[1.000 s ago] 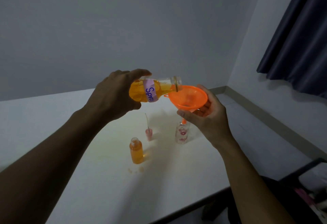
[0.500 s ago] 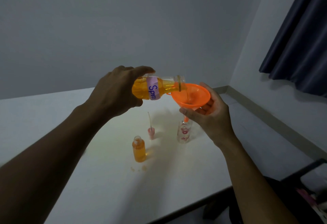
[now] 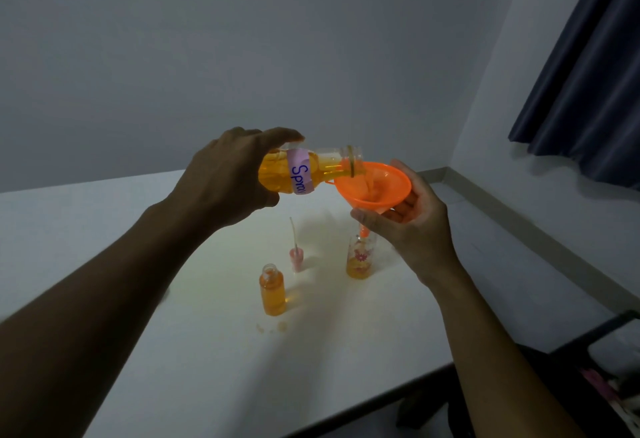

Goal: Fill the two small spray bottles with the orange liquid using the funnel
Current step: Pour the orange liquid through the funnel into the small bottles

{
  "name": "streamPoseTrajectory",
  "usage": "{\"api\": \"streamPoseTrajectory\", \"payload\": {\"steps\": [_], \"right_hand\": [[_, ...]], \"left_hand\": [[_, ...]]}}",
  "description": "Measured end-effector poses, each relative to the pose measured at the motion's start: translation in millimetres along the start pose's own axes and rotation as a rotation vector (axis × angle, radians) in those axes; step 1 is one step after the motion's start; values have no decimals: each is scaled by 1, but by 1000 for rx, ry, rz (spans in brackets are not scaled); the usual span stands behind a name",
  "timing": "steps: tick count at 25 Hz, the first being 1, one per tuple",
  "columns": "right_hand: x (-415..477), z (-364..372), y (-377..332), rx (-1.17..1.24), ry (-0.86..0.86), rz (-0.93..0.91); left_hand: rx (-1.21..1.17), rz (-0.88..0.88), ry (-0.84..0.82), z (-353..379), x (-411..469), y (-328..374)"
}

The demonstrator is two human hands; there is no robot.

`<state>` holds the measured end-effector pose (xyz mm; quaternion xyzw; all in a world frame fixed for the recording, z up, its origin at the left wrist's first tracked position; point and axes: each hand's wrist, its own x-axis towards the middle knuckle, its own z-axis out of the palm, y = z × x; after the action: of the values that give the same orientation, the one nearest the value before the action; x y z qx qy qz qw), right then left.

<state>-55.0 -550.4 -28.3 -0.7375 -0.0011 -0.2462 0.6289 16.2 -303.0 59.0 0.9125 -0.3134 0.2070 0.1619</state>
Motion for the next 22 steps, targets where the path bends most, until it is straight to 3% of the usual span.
{"api": "streamPoseTrajectory", "payload": {"steps": [22], "right_hand": [[1, 1, -1, -48, -5, 0]], "left_hand": [[37, 19, -21, -1, 4, -2]]}}
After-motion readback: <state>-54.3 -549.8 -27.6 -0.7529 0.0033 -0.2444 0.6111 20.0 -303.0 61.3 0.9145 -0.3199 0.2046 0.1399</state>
